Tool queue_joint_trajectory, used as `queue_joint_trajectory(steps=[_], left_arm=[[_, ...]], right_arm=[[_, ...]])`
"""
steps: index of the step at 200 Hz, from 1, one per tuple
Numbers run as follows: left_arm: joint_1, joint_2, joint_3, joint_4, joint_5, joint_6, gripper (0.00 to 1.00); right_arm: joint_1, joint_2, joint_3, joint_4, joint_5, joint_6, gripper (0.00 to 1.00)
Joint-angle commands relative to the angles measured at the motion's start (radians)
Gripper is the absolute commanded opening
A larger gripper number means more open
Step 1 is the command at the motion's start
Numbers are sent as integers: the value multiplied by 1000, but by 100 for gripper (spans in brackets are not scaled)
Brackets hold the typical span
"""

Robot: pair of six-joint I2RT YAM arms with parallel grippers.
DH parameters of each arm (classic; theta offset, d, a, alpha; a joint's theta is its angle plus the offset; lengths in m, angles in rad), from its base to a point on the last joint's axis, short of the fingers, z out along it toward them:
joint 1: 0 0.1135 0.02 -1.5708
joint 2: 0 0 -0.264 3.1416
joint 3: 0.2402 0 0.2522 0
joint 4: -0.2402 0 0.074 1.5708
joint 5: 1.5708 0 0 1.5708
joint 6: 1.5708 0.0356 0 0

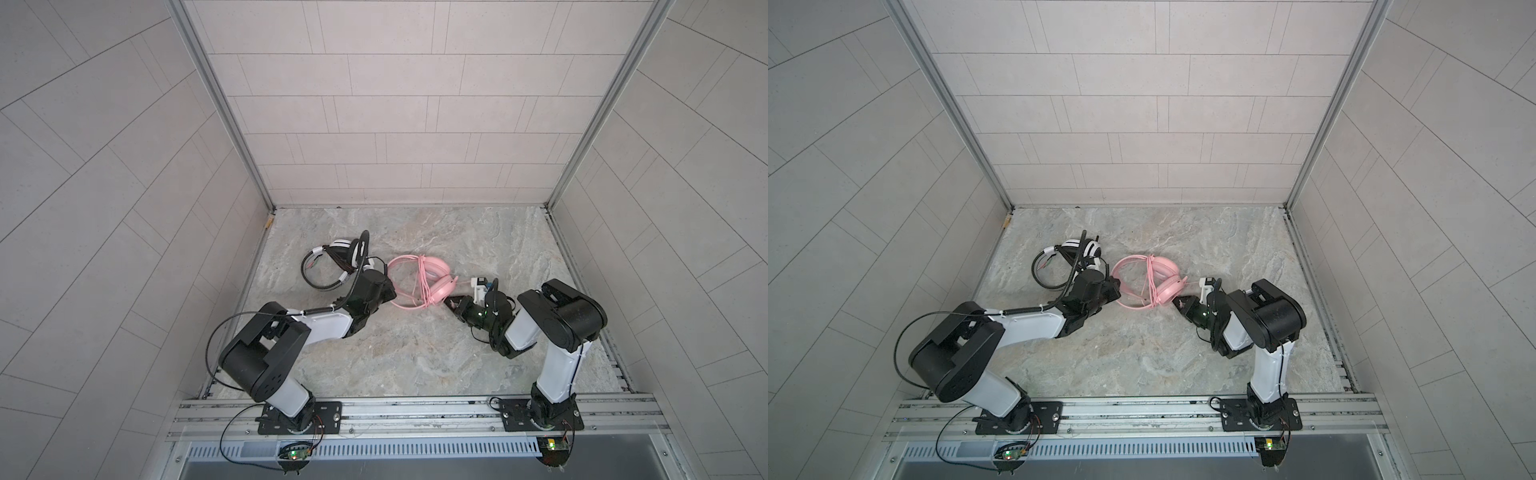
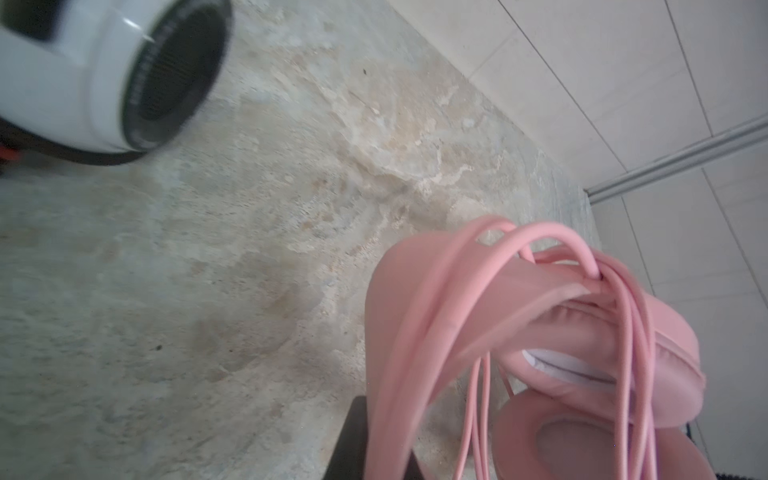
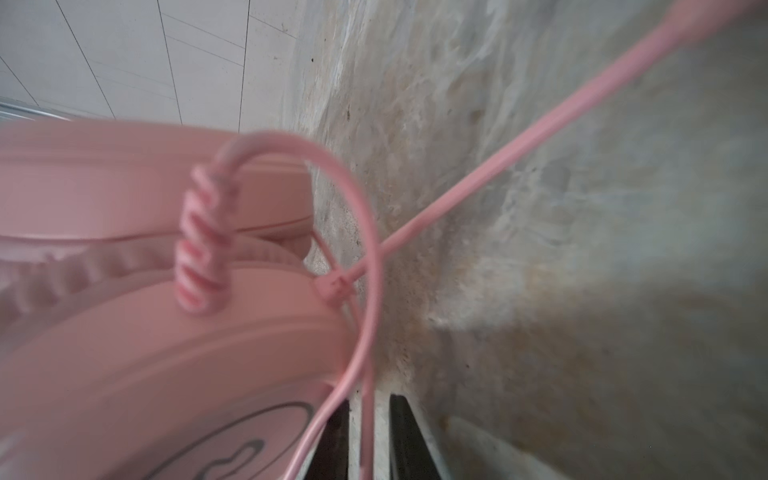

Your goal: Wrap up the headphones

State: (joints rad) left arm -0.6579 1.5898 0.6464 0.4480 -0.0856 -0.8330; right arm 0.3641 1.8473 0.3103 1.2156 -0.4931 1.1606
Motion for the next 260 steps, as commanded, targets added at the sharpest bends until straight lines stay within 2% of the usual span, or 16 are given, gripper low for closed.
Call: queue_joint_trajectory(steps=[1, 17, 48, 75, 111, 151, 166, 183, 205, 221, 240, 248, 260], left_arm=[[-82, 16, 53, -96, -21, 102, 18], [-113, 10, 57, -143, -40, 144, 21], [-132, 19, 58, -185, -10, 161, 27], [-133, 57, 50, -128, 50, 124, 27], [-153, 111, 103, -129, 98, 114, 27], [-161, 106, 93, -127, 110, 114, 29], [-163, 118, 96, -110, 121, 72, 29], [-166, 138, 105, -71, 150, 46, 29], [-167, 133, 106, -53, 154, 39, 25], [-165, 110, 103, -84, 147, 55, 24], [-146, 88, 73, -79, 125, 57, 24], [-128, 76, 48, -49, 134, 50, 24], [-96, 63, 18, -6, 142, 34, 18]], right_arm=[[13, -65, 47, -171, -16, -93, 15], [13, -131, 82, -330, 1, -168, 17], [19, -271, 166, -704, 58, -328, 22], [48, -319, 241, -888, 62, -422, 21], [124, -276, 303, -934, 40, -456, 20], [131, -237, 333, -868, -63, -447, 19], [146, -221, 341, -844, -118, -449, 19], [175, -189, 337, -743, -173, -410, 9], [188, -135, 314, -528, -214, -304, 9], [179, -122, 286, -478, -248, -288, 10], [167, -155, 302, -613, -264, -369, 9], [169, -181, 318, -733, -241, -443, 9], [181, -234, 374, -982, -158, -598, 9]])
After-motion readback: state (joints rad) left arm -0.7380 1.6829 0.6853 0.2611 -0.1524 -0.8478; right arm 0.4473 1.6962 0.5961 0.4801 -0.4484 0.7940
